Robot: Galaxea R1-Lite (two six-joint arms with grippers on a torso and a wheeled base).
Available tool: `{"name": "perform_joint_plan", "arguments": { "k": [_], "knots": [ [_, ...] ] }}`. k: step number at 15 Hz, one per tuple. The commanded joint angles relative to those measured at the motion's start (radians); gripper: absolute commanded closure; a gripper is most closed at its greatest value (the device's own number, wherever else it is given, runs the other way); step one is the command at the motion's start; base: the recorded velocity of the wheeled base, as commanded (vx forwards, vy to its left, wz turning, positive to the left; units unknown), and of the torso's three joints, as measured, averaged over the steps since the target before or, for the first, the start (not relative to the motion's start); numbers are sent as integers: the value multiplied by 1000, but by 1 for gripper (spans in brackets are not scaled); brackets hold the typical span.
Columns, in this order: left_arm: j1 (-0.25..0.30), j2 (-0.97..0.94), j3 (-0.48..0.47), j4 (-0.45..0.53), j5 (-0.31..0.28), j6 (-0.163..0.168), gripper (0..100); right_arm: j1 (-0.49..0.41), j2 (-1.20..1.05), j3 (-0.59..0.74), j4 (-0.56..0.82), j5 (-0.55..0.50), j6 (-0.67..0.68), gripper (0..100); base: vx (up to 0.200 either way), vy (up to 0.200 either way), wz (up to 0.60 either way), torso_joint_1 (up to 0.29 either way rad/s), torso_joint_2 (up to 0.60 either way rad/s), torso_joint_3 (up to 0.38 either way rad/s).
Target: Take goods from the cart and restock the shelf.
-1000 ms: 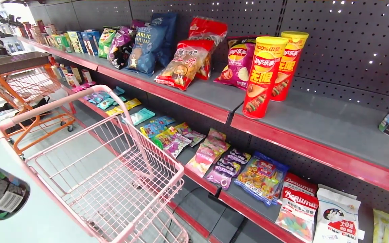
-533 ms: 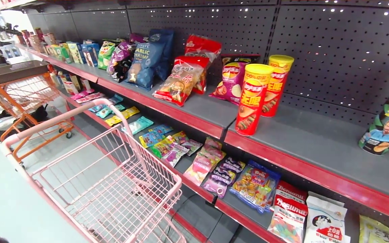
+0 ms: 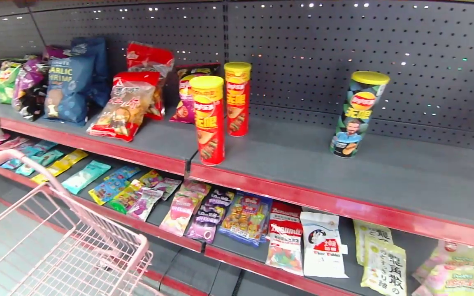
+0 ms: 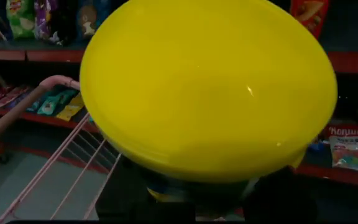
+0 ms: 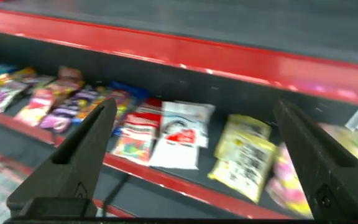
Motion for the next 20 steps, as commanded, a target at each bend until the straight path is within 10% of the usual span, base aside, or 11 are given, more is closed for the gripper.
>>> {"name": "perform_joint_plan", "arguments": {
  "k": [1,5,14,20],
  "knots": [
    [2,4,1,-1,6,4,100,1,1,0,0,0,0,0,0,0,-600,7,-2,7],
    [1,-8,-11,-1,23,76,100,1,1,0,0,2,-3,0,0,0,-300,1,-1,1],
    [1,-22,-6,-1,15,118,100,1,1,0,0,8,-6,0,156,0,0,1,1,2],
    [-13,-126,66,0,-31,79,100,15,44,-84,-18,71,-16,0,0,0,0,0,0,0]
  ]
}}
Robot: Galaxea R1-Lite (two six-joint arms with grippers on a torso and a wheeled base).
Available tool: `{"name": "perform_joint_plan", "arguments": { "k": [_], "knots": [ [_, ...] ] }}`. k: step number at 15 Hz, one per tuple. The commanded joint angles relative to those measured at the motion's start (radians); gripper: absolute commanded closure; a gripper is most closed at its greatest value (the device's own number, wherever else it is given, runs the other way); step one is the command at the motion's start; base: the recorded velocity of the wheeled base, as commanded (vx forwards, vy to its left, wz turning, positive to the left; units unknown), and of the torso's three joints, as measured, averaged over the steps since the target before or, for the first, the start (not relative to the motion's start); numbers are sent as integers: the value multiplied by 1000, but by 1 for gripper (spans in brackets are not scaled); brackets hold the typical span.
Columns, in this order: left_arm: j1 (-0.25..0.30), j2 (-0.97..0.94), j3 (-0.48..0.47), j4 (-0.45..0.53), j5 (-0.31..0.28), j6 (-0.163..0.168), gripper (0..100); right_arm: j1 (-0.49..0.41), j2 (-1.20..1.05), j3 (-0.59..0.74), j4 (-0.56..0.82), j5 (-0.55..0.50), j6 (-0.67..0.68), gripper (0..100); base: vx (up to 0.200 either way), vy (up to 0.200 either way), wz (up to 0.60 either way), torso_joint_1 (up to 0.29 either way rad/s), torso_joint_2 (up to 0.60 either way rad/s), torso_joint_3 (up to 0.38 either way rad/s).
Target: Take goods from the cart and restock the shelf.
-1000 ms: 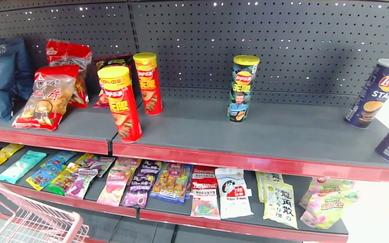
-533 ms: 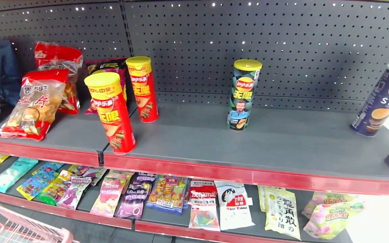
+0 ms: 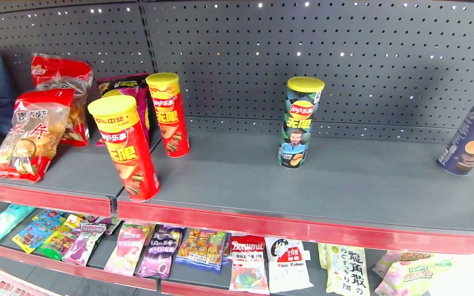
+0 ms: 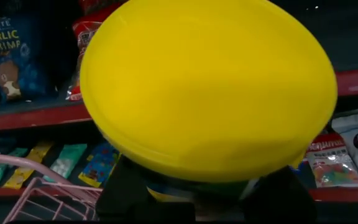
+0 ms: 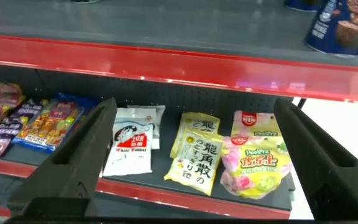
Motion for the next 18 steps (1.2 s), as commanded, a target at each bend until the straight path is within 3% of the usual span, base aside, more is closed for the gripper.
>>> {"name": "perform_joint_plan", "arguments": {
  "k": [1,2,3,5,6,8,9,12,18],
  "knots": [
    [-13,-42,27,-3,-21,-32,100,22,151,-193,-5,52,10,0,0,0,0,0,0,0],
    [-17,-66,36,4,-44,-52,100,50,335,-363,-4,96,56,0,0,0,0,0,0,0],
    [-19,-74,58,0,-52,-50,100,91,418,-414,-4,173,13,0,0,0,0,0,0,0],
    [-19,-79,68,1,-49,-44,100,128,602,-469,-19,217,-119,0,0,0,0,0,0,0],
    [-20,-77,77,0,-55,-53,100,154,688,-524,-25,219,-119,0,0,0,0,0,0,0],
    [-23,-71,82,-2,-66,-104,100,265,895,-618,-65,216,-123,0,0,0,0,0,0,0],
    [-23,-76,87,-2,-76,-113,100,292,1002,-651,-142,214,-117,0,0,0,0,0,0,0],
    [-22,-93,96,-2,-72,-113,100,326,1220,-711,-289,214,-117,0,0,0,0,0,0,0],
    [-19,-106,94,1,-43,-113,100,340,1470,-836,-360,230,-117,0,0,0,0,0,0,0]
  ]
}}
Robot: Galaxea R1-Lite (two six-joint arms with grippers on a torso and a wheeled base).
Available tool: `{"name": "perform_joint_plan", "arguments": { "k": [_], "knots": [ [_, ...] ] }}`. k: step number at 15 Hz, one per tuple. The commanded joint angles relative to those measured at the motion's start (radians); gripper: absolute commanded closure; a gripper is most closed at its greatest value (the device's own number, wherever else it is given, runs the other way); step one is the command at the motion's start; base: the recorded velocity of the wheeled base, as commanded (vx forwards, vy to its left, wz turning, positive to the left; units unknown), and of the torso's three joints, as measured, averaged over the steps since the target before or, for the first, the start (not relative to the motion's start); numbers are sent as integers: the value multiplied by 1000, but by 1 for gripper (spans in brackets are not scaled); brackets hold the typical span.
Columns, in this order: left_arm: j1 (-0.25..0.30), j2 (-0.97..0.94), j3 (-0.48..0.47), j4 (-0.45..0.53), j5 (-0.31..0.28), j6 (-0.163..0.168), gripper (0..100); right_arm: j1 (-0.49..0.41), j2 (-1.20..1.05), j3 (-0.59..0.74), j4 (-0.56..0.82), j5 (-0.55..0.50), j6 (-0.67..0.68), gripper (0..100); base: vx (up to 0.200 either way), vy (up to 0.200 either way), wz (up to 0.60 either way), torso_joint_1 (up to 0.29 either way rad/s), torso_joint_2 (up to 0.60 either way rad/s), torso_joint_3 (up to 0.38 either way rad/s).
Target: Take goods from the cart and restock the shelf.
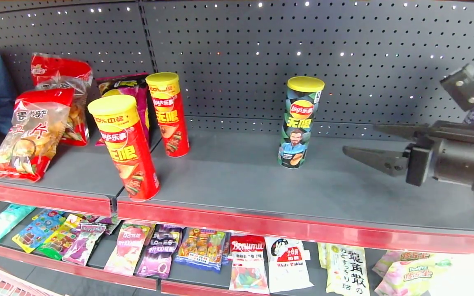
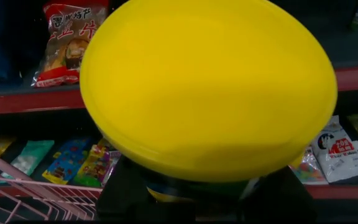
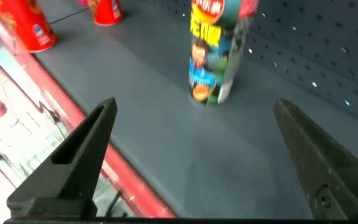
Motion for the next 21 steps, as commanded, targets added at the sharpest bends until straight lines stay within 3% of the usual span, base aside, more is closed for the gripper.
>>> {"name": "perform_joint_plan", "arguments": {
  "k": [1,3,5,21],
  "knots": [
    [1,3,-1,0,-1,1,100,4,161,-30,-72,9,-5,0,0,0,0,0,0,0],
    [1,0,-1,0,1,1,100,-5,247,-59,-190,30,0,0,0,0,0,0,0,0],
    [1,0,-1,0,4,1,100,-19,279,-99,-190,114,0,0,0,0,0,0,0,0],
    [2,0,12,5,10,7,100,-25,461,-343,-188,125,40,0,0,0,0,0,0,0]
  ]
}}
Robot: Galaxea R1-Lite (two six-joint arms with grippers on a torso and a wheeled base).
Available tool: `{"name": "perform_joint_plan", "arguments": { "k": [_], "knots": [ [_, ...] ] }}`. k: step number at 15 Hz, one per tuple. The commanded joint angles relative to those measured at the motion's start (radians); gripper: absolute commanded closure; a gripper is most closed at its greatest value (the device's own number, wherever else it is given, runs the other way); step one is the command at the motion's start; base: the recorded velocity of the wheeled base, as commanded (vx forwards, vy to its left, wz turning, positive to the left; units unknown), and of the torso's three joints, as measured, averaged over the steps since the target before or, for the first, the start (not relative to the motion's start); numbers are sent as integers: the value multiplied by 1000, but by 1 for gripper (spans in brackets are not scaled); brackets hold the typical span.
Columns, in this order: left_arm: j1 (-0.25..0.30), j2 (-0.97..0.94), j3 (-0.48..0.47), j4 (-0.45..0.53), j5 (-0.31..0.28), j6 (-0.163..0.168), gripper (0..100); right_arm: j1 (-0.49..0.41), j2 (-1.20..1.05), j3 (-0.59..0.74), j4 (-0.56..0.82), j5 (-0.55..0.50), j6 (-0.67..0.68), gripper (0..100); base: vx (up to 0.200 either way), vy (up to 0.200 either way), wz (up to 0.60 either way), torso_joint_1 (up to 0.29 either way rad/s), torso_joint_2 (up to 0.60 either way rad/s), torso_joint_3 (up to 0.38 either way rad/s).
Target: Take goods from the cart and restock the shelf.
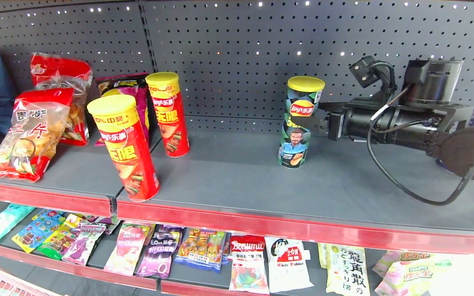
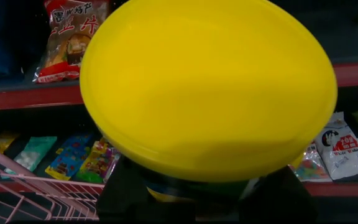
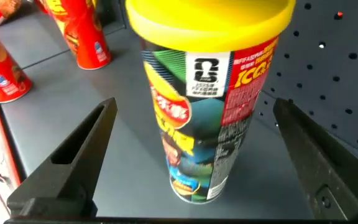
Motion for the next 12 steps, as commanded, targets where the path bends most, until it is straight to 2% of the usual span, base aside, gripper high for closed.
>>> {"name": "perform_joint_plan", "arguments": {
  "k": [1,12],
  "knots": [
    [0,3,2,0,1,0,100,1,33,-28,0,0,0,0,0,0,0,0,0,0],
    [0,1,12,0,1,9,100,15,102,-111,1,-4,0,0,0,0,0,0,0,0]
  ]
}}
